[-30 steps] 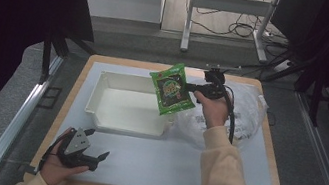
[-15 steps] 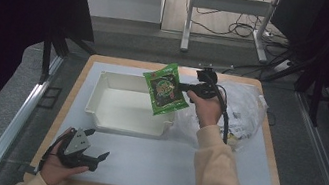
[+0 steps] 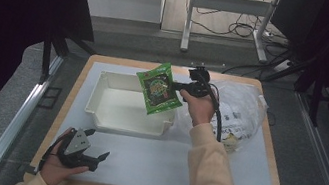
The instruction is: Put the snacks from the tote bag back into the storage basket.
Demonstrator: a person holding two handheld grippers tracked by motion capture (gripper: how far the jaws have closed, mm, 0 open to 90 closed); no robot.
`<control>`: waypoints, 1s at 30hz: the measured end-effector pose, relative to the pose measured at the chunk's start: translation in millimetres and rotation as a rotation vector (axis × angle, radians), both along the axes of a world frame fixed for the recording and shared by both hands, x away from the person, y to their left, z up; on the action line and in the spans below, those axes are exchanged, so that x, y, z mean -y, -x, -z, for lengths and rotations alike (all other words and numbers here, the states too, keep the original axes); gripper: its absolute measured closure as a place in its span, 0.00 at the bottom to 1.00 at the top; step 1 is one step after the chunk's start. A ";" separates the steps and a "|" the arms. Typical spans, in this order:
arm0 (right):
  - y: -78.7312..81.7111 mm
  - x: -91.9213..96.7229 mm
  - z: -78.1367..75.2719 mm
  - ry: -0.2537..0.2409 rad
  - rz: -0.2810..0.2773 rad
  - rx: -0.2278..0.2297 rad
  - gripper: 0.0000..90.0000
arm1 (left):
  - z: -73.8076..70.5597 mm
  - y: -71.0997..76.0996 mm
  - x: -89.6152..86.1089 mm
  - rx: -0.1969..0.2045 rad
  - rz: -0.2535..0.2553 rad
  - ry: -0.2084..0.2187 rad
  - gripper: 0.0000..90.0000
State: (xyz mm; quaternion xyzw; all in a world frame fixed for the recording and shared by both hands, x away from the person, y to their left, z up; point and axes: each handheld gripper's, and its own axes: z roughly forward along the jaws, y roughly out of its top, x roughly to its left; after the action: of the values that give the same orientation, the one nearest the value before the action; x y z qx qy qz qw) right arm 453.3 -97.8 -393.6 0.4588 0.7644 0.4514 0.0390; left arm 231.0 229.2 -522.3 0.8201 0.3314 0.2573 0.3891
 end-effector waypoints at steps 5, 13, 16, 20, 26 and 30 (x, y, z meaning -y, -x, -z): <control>-2.0 -7.2 3.3 -0.006 0.005 -0.011 1.00 | 0.0 -0.1 -0.2 0.000 0.000 0.002 0.12; -4.3 -17.3 9.2 -0.004 -0.009 -0.014 1.00 | 0.1 0.0 -0.4 -0.001 0.001 0.004 0.12; -4.5 -21.9 10.5 -0.004 -0.017 -0.011 1.00 | 0.5 -0.2 -0.1 -0.002 0.000 0.007 0.12; -4.4 -27.8 12.7 -0.005 -0.025 -0.010 1.00 | 0.2 -0.1 -0.3 -0.003 0.001 0.001 0.12; -3.8 -34.9 15.6 -0.005 -0.022 -0.005 1.00 | 0.1 -0.1 -0.3 -0.003 0.001 0.001 0.12; -3.5 -39.8 18.4 -0.004 -0.023 -0.011 1.00 | -0.1 0.0 -0.2 -0.002 0.004 0.000 0.12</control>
State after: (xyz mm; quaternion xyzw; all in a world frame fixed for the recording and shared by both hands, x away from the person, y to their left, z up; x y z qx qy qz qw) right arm 456.7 -58.0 -412.0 0.4526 0.7688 0.4509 0.0288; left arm 231.0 229.4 -522.2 0.8209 0.3302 0.2558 0.3894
